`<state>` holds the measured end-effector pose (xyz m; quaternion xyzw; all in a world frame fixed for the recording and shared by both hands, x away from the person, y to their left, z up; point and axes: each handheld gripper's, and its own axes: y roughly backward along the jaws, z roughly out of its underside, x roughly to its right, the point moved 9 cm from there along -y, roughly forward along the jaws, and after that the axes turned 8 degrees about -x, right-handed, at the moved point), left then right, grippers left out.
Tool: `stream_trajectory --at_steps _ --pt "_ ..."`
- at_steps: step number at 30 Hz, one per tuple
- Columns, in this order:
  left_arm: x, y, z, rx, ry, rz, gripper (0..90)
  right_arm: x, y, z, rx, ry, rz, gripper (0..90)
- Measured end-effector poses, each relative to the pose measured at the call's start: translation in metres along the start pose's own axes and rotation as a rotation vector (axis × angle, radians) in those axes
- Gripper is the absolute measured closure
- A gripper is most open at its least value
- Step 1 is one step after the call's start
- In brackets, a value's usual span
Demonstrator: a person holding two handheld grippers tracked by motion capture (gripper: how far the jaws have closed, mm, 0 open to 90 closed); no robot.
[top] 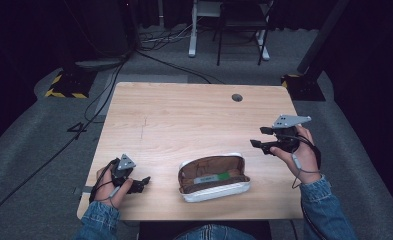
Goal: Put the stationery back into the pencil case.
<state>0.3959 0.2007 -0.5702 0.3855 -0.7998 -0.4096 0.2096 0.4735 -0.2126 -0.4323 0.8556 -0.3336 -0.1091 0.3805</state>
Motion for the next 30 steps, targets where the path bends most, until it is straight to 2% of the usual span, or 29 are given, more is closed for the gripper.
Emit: stream_trajectory --at_steps 2,4,10,14,19,26,30 --pt "-0.001 0.0 0.0 0.002 0.0 -0.003 10.6 0.004 -0.002 0.002 -0.002 -0.011 0.009 36.4" --pt "-0.002 0.0 0.0 0.0 0.0 -0.007 10.6 0.013 -0.006 0.012 -0.024 -0.045 0.028 36.4" --pt "-0.002 0.0 0.0 -0.002 0.003 -0.003 9.9 0.024 -0.017 0.028 -0.043 -0.079 0.053 34.9" --pt "-0.002 0.0 0.0 -0.006 0.004 -0.002 9.8 0.033 -0.026 0.047 -0.077 -0.137 0.078 33.3" --pt "-0.002 0.0 0.0 -0.003 0.004 -0.005 9.8 0.043 -0.037 0.069 -0.12 -0.172 0.091 32.7" --pt "-0.002 0.0 0.0 -0.003 0.004 -0.005 9.8 0.049 -0.051 0.092 -0.148 -0.225 0.1 31.7" --pt "-0.002 0.0 0.0 -0.003 0.004 -0.005 9.8 0.051 -0.059 0.103 -0.159 -0.232 0.106 31.3"
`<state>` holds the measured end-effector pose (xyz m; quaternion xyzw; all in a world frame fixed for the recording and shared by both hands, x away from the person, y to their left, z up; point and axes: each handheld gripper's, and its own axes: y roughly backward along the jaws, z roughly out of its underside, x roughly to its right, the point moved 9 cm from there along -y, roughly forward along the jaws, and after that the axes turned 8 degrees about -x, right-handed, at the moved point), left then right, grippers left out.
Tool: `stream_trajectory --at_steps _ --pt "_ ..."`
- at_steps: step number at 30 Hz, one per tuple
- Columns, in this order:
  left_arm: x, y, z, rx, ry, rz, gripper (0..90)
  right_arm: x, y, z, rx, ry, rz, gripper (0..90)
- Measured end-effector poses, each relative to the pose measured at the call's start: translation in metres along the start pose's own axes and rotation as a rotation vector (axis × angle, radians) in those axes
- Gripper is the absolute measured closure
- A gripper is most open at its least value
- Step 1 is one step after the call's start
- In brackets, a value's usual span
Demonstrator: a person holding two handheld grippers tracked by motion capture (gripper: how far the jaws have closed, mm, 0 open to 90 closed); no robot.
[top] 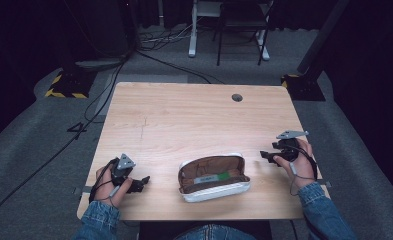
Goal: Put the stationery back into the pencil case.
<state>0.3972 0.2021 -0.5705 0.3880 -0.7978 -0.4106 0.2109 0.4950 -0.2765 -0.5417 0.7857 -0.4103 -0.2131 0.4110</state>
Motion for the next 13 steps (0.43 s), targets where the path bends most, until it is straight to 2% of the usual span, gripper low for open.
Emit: stream_trajectory --at_steps 2,6,10,13 --pt "0.0 0.0 0.0 0.0 0.0 0.0 9.8 0.002 -0.004 0.003 0.0 -0.004 0.003 31.3" --pt "0.0 0.0 0.0 -0.001 0.0 -0.001 9.7 0.005 -0.014 0.006 0.045 0.005 -0.009 30.3" --pt "0.0 0.0 0.0 0.0 -0.001 -0.001 9.8 0.009 -0.021 0.007 0.093 0.007 -0.006 24.2" --pt "0.0 0.0 0.0 0.0 -0.002 -0.001 9.7 0.01 -0.022 0.007 0.089 -0.003 0.006 18.6"
